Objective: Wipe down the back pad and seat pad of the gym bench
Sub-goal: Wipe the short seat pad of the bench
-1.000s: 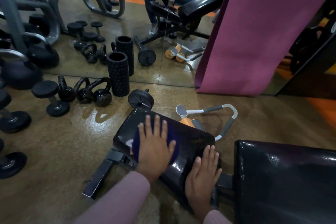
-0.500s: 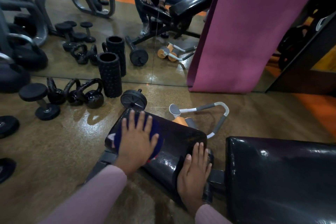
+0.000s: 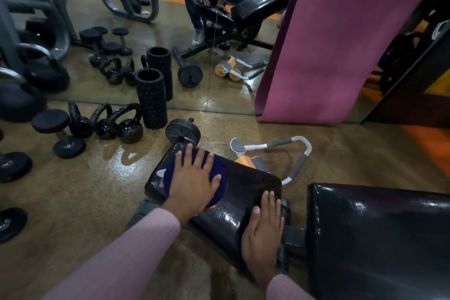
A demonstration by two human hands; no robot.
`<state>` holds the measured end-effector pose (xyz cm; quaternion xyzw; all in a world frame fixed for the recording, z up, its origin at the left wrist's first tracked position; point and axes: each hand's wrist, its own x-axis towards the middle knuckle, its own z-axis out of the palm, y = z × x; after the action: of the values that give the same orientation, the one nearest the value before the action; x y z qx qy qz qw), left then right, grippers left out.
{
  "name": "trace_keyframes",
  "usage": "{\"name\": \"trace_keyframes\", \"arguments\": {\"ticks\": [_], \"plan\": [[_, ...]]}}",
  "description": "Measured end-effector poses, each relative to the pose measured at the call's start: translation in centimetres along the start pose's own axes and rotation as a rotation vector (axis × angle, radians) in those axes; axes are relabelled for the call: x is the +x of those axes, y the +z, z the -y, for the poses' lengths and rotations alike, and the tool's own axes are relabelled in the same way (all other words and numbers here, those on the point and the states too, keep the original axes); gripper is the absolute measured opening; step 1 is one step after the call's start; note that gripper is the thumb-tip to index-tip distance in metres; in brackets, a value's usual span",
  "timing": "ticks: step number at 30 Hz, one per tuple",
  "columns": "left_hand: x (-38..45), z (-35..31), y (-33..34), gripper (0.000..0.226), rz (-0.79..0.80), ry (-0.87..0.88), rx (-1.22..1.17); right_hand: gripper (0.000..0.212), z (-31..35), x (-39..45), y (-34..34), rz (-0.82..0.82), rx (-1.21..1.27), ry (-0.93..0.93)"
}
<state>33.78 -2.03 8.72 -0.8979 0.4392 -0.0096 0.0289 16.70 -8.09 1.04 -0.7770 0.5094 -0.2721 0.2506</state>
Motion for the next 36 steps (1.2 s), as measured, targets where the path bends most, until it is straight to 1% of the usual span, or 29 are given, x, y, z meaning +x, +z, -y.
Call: {"name": "trace_keyframes", "arguments": {"ticks": [2,4,5,7,9,10,11,12,14,16,18,20,22,24,25,26,27,30,31,33,36], "plan": [[1.6,-1.1,0.0,0.066,0.008,0.056,0.003,0.065,-0.1,0.1,0.0,0.024,-0.002,-0.004],[3.3,-0.9,-0.1,0.065,0.006,0.071,0.016,0.064,-0.4,0.1,0.0,0.04,-0.004,-0.008],[4.0,-0.3,0.0,0.065,0.001,0.042,0.004,0.063,-0.6,0.1,-0.1,0.045,-0.004,-0.011],[4.8,1.8,0.2,0.066,-0.002,-0.069,-0.081,0.064,-0.9,0.1,-0.2,0.059,-0.005,-0.022],[3.5,3.9,0.5,0.07,-0.031,-0.171,-0.179,0.065,-0.7,0.1,-0.3,0.061,-0.01,-0.042],[2.2,4.3,0.6,0.071,-0.048,-0.196,-0.18,0.065,-0.6,0.0,-0.3,0.058,-0.011,-0.048],[0.7,3.9,0.7,0.07,-0.065,-0.183,-0.15,0.064,-0.5,0.0,-0.3,0.053,-0.007,-0.051],[-0.7,2.9,0.7,0.068,-0.069,-0.134,-0.108,0.064,-0.4,0.0,-0.3,0.054,-0.007,-0.052],[-2.6,-0.1,0.7,0.066,-0.05,0.012,-0.059,0.064,-0.3,-0.1,-0.3,0.065,-0.013,-0.048],[-2.1,-2.4,0.8,0.066,-0.025,0.099,-0.029,0.063,-0.4,-0.2,-0.3,0.066,-0.013,-0.045],[0.5,-2.6,0.7,0.068,-0.007,0.085,0.008,0.06,-0.5,0.0,-0.4,0.071,-0.008,-0.041],[2.5,-1.0,0.5,0.068,-0.015,0.02,0.026,0.057,-0.6,0.1,-0.5,0.089,-0.009,-0.035],[3.2,1.2,0.3,0.068,-0.02,-0.068,-0.04,0.057,-0.8,0.1,-0.6,0.097,-0.006,-0.034],[2.1,3.1,0.1,0.067,-0.026,-0.154,-0.137,0.058,-0.7,0.1,-0.5,0.08,0.007,-0.037],[0.9,3.4,0.0,0.067,-0.03,-0.182,-0.148,0.059,-0.6,0.0,-0.5,0.07,0.015,-0.042],[-0.4,3.1,0.0,0.067,-0.036,-0.18,-0.118,0.061,-0.6,-0.1,-0.4,0.064,0.02,-0.046],[-1.4,2.2,0.1,0.067,-0.037,-0.144,-0.063,0.063,-0.6,0.0,-0.3,0.062,0.018,-0.051],[-2.7,-1.5,0.8,0.067,-0.006,0.039,0.01,0.063,-0.5,0.0,-0.4,0.06,0.001,-0.054],[-2.0,-2.2,0.8,0.067,0.002,0.066,0.013,0.063,-0.6,0.0,-0.4,0.057,0.0,-0.058],[0.3,-2.4,0.6,0.068,0.003,0.066,0.023,0.063,-0.7,0.0,-0.3,0.058,-0.004,-0.067],[2.8,0.3,0.4,0.068,-0.002,-0.051,-0.003,0.063,-1.0,0.0,-0.4,0.077,-0.018,-0.062]]}}
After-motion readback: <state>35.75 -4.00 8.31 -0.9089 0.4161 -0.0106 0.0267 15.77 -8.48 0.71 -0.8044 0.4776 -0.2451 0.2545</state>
